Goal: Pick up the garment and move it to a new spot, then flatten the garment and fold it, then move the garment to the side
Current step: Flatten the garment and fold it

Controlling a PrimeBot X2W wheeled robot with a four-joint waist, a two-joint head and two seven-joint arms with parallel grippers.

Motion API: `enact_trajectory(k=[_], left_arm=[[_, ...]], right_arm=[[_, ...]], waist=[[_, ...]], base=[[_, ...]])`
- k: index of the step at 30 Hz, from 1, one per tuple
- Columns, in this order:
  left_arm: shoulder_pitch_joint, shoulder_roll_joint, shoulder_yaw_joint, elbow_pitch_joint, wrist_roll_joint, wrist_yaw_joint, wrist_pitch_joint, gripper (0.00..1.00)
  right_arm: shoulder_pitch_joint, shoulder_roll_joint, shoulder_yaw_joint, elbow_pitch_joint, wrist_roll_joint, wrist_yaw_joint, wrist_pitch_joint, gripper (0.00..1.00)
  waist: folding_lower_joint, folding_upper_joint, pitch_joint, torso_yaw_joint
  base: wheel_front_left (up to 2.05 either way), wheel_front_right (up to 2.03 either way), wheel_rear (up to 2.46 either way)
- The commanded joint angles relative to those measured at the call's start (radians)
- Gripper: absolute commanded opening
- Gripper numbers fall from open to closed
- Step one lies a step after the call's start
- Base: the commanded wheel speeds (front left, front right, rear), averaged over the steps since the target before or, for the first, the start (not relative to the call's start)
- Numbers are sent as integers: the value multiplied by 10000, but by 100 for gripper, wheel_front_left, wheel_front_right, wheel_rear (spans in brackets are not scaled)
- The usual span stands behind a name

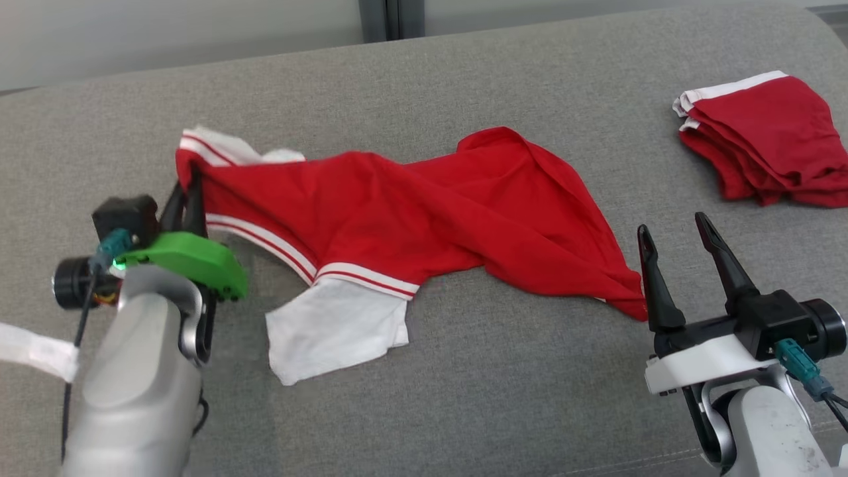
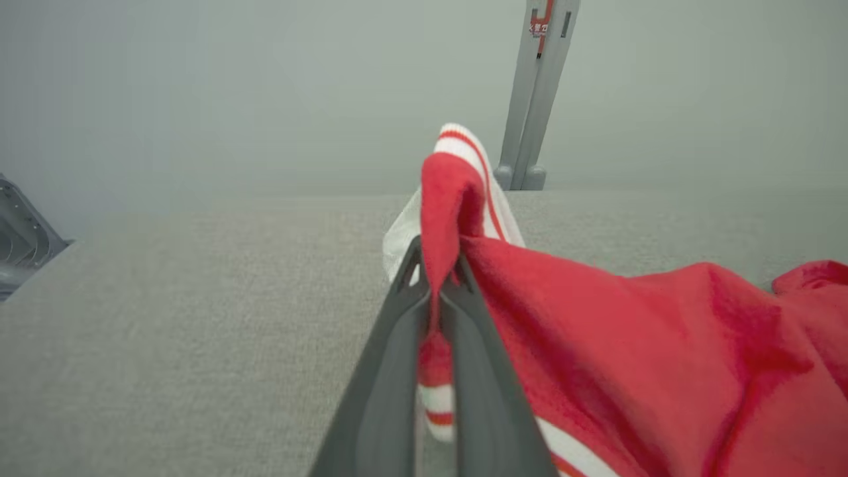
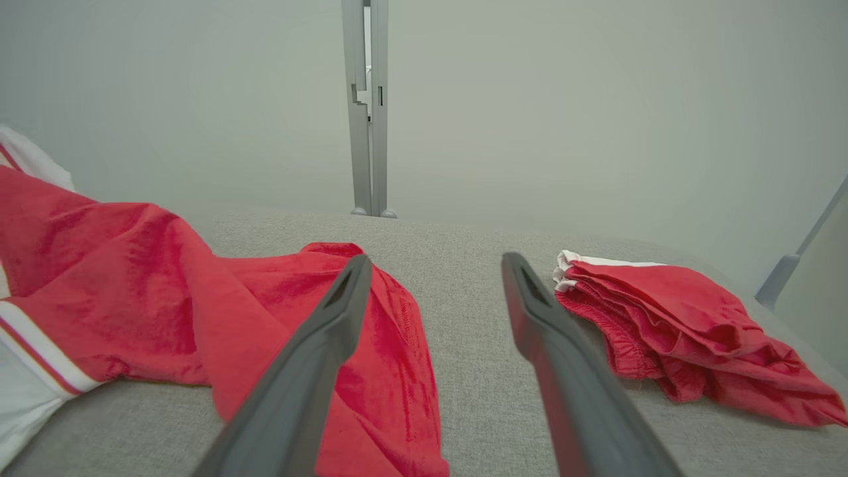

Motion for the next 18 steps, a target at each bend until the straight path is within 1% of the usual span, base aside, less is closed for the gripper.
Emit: enact_trajectory(k=[1, 4, 8, 14, 16, 17, 18], left_arm=[[-526, 226, -53, -86, 154, -54, 81, 0], [-1489, 584, -161, -186, 344, -127, 351, 0], [-2336, 987, -163, -23, 487, -99, 633, 0], [-2809, 1470, 13, 436, 501, 145, 474, 0], [-2840, 1477, 43, 536, 396, 31, 354, 0], [-2851, 1439, 33, 553, 359, -87, 291, 32], [-2836, 1393, -5, 577, 317, -177, 243, 62]], right_arm=[[-148, 43, -53, -45, 6, -16, -24, 100], [-296, 136, -298, -86, -148, -16, -24, 100], [-400, 252, -712, -105, -302, -16, -24, 100], [-494, 358, -1237, -161, -498, -16, -24, 100], [-513, 375, -1394, -167, -514, -16, -24, 100], [-512, 381, -1491, -179, -539, -17, -24, 100], [-502, 380, -1555, -188, -555, -17, -24, 100]], waist=[[0, 0, 324, -108], [0, 0, 610, -268], [0, 0, 907, -526], [0, 0, 1151, -808], [0, 0, 1185, -831], [0, 0, 1197, -826], [0, 0, 1196, -808]], base=[[0, 0, 0], [0, 0, 0], [0, 0, 0], [0, 0, 0], [0, 0, 0], [0, 0, 0], [0, 0, 0]])
